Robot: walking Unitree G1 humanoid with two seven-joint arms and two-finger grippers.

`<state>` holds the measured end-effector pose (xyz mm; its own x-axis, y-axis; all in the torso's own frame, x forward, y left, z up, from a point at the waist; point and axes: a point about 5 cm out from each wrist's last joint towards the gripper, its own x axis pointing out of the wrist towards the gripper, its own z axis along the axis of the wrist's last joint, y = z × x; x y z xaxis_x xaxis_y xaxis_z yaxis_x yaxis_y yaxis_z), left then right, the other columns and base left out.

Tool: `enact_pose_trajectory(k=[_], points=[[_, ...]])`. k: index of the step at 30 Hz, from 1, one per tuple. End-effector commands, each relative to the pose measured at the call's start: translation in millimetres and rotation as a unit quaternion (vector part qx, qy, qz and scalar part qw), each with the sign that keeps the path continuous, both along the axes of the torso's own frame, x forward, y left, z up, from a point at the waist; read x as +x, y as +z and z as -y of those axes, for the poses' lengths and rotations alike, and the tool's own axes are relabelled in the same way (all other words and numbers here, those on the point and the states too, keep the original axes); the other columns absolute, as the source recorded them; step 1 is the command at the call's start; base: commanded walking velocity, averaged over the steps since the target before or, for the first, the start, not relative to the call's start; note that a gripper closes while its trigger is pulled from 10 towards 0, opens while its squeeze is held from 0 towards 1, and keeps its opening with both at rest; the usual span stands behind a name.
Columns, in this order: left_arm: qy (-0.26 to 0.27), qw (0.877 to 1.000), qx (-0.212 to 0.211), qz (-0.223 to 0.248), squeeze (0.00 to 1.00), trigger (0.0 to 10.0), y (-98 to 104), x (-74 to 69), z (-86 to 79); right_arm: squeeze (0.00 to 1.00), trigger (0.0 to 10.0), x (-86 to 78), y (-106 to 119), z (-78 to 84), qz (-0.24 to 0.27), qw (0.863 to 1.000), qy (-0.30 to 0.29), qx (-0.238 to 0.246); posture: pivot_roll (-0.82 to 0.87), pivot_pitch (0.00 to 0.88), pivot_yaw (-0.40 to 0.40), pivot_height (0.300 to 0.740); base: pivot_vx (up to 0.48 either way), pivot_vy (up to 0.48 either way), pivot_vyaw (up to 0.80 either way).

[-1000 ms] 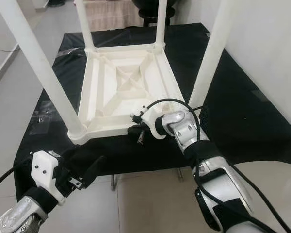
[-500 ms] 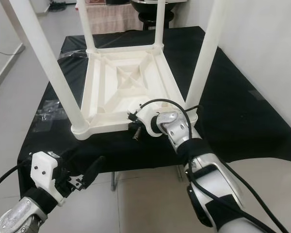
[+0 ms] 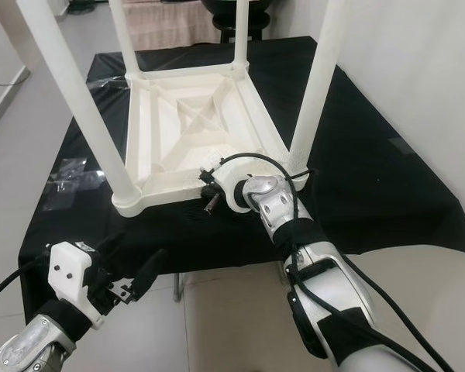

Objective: Building children table

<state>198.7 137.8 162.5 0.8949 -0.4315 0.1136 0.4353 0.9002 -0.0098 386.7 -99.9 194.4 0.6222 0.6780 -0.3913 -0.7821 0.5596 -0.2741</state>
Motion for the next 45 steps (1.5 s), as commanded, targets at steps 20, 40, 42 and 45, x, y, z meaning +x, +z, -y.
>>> enact_pose_trajectory(k=[20, 40, 42, 45], points=[[0.024, 0.999, 0.007, -0.021, 0.0, 10.0, 1, 7.2, -6.5, 1.0, 10.0, -59.1, -4, 14.7, 0.013, 0.955, -0.015, 0.295, -0.01, 0.177, 0.028, 0.74, 0.0, 0.0, 0.0], [0.076, 0.997, -0.007, -0.013, 0.0, 10.0, 2, 23.9, -17.1, 0.0, 10.0, -96.5, -29, 17.2, 0.029, 0.92, -0.131, 0.369, -0.03, 0.122, 0.055, 0.74, 0.0, 0.0, 0.0], [0.071, 0.997, -0.015, -0.009, 0.04, 10.0, 3, 24.9, -16.0, 0.0, 10.0, -96.3, -32, 14.9, 0.021, 0.919, -0.132, 0.37, -0.03, 0.105, 0.06, 0.74, 0.0, 0.0, 0.0], [0.069, 0.997, -0.038, -0.004, 1.0, 10.0, 5, 26.5, -15.5, 0.0, 10.0, -96.2, -35, 11.5, 0.021, 0.923, -0.131, 0.362, -0.03, 0.092, 0.065, 0.74, 0.0, 0.0, 0.0]])
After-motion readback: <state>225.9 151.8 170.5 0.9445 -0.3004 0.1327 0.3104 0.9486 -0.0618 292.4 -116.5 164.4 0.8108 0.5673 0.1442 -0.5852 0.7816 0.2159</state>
